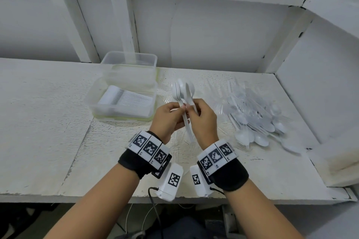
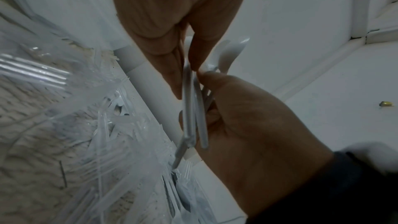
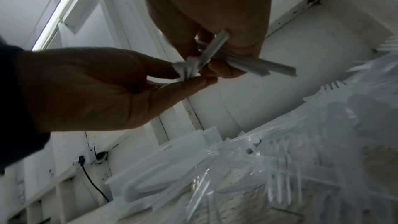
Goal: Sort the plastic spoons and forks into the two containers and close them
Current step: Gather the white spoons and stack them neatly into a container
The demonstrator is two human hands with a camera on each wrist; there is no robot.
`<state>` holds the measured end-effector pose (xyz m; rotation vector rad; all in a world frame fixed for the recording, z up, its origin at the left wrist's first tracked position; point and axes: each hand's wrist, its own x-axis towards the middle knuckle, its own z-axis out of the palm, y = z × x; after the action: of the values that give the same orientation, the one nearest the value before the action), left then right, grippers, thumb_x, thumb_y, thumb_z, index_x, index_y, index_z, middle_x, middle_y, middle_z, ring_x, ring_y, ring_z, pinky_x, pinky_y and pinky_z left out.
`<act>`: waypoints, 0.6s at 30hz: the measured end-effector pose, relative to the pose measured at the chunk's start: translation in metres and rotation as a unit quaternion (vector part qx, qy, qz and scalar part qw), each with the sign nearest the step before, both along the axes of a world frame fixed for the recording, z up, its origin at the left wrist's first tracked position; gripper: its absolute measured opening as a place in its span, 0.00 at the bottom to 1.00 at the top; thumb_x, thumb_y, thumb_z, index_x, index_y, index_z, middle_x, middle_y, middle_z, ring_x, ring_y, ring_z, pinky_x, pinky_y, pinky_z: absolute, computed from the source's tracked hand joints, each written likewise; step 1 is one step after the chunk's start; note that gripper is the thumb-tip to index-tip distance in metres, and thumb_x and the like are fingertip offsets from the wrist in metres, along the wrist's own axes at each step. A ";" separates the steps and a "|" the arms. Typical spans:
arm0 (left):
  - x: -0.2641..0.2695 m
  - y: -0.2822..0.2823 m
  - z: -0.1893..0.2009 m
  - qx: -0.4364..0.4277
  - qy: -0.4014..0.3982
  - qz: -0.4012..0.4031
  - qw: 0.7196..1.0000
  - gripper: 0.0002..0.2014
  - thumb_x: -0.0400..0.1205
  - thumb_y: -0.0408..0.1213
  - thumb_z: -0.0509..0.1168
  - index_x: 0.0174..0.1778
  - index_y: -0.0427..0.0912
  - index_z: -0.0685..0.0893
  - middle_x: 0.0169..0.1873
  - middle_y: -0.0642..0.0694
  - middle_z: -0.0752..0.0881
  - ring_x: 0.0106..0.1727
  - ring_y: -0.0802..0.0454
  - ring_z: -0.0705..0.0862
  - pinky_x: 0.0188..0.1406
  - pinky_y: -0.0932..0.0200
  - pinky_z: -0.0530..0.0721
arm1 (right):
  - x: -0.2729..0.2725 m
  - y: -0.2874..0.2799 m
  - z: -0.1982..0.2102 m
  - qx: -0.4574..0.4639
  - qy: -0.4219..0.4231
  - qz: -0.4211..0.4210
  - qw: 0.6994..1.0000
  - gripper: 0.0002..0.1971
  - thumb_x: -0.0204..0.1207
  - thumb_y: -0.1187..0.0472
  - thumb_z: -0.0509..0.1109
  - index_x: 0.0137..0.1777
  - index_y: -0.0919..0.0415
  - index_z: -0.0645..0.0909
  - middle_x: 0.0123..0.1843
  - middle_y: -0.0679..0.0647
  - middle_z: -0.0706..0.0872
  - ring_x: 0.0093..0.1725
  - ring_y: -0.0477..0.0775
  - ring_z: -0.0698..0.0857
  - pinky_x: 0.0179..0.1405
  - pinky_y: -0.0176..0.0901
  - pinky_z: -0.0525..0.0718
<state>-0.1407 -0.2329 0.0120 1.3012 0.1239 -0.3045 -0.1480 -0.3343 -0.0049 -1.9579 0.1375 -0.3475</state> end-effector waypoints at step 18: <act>0.005 0.012 -0.001 0.014 0.023 -0.004 1.000 0.05 0.83 0.28 0.61 0.45 0.35 0.81 0.41 0.40 0.88 0.43 0.49 0.88 0.44 0.57 0.88 | 0.005 -0.013 0.008 0.037 0.060 0.028 0.997 0.05 0.86 0.56 0.53 0.57 0.51 0.60 0.35 0.47 0.75 0.28 0.44 0.73 0.28 0.37 0.72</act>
<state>-0.1360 -0.2205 0.0113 1.3230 0.1622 -0.3417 -0.1433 -0.3473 0.0031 -1.9055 0.1712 -0.1855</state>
